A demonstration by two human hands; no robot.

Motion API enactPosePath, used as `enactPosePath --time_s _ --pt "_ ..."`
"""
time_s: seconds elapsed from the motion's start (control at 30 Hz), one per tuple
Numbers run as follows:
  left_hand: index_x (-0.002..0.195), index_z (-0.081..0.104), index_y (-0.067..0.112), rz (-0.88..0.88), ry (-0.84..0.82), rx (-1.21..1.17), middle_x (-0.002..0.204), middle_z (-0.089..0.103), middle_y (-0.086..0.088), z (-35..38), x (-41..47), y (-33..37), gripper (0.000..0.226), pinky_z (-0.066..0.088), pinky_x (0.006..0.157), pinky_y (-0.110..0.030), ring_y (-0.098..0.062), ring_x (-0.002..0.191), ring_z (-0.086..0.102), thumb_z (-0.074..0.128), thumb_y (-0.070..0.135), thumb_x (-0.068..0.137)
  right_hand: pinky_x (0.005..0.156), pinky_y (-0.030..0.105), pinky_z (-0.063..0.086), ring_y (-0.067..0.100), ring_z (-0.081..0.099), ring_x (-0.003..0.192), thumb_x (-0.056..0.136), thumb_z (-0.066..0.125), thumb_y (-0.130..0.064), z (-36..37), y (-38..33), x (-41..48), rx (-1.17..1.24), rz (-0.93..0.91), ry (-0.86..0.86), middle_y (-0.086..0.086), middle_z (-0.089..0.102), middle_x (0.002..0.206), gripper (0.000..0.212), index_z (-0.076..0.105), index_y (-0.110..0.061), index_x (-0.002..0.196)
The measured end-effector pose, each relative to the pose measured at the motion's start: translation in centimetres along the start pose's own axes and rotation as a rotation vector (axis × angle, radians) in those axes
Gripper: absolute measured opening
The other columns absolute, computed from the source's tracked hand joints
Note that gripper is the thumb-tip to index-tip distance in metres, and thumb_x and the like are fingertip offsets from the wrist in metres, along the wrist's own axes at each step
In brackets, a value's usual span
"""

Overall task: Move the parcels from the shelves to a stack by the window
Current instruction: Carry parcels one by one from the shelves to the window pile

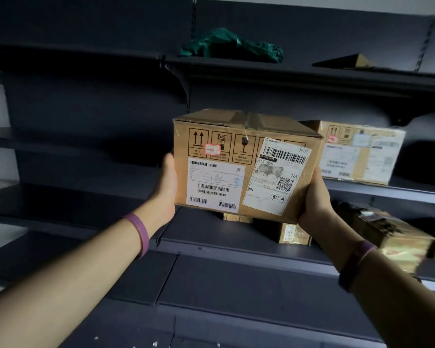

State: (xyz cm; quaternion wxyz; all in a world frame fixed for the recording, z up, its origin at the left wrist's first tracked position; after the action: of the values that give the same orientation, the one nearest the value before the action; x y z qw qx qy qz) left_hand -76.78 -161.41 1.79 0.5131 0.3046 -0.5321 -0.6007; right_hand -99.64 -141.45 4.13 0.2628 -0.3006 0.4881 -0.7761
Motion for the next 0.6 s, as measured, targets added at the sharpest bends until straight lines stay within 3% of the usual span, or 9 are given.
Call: enactPosePath --time_s 0.1,0.33,0.43,0.5,0.6 --pt "0.090 0.069 0.037 -0.019 -0.012 -0.008 0.079 0.074 0.015 0.3 -2.3 0.1 0.058 0.051 0.078 -0.033 -0.012 0.088 0.068 0.017 0.062 0.099 0.088 0.044 0.057 0.020 0.075 0.096 0.094 0.043 -0.061 -1.3 -1.1 -2.5 0.022 0.013 0.046 -0.003 0.078 0.104 0.045 0.076 -0.032 0.101" --pt "0.087 0.070 0.039 0.003 -0.108 0.018 0.075 0.074 0.018 4.7 -8.4 2.5 0.060 0.050 0.067 -0.028 -0.007 0.080 0.070 0.016 0.064 0.097 0.097 0.050 0.054 0.025 0.071 0.106 0.097 0.040 -0.056 -6.1 -5.2 -8.0 0.068 -0.069 0.115 0.001 0.076 0.111 0.048 0.072 -0.025 0.116" --pt "0.081 0.071 0.038 -0.008 -0.163 0.022 0.074 0.075 0.015 8.1 -11.2 2.7 0.062 0.052 0.068 -0.030 -0.013 0.082 0.070 0.017 0.063 0.097 0.089 0.047 0.057 0.024 0.073 0.102 0.096 0.040 -0.055 -9.7 -6.8 -10.7 0.071 -0.071 0.174 0.002 0.077 0.110 0.046 0.076 -0.028 0.104" --pt "0.084 0.070 0.037 -0.031 -0.243 0.024 0.074 0.075 0.014 12.1 -13.9 2.2 0.062 0.054 0.061 -0.026 -0.012 0.074 0.073 0.016 0.063 0.098 0.087 0.046 0.057 0.023 0.073 0.101 0.096 0.040 -0.052 -13.6 -8.4 -13.2 0.076 -0.097 0.225 0.001 0.077 0.107 0.044 0.077 -0.028 0.097" --pt "0.091 0.068 0.034 -0.072 -0.367 0.032 0.092 0.076 0.005 19.3 -18.9 0.3 0.059 0.055 0.077 -0.034 -0.019 0.089 0.070 0.017 0.063 0.097 0.089 0.048 0.057 0.026 0.071 0.106 0.097 0.040 -0.049 -21.0 -11.1 -17.7 0.072 -0.144 0.352 0.004 0.076 0.113 0.046 0.072 -0.022 0.115"
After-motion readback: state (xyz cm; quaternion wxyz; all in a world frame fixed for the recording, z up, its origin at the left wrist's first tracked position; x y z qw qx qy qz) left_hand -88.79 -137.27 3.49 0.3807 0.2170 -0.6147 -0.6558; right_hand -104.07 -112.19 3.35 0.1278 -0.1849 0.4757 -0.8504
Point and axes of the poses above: each hand's wrist, its own x-axis towards the middle knuckle, its own z-axis out of the palm, y = z × x, the point moved 10 cm from there along x, towards the middle knuckle
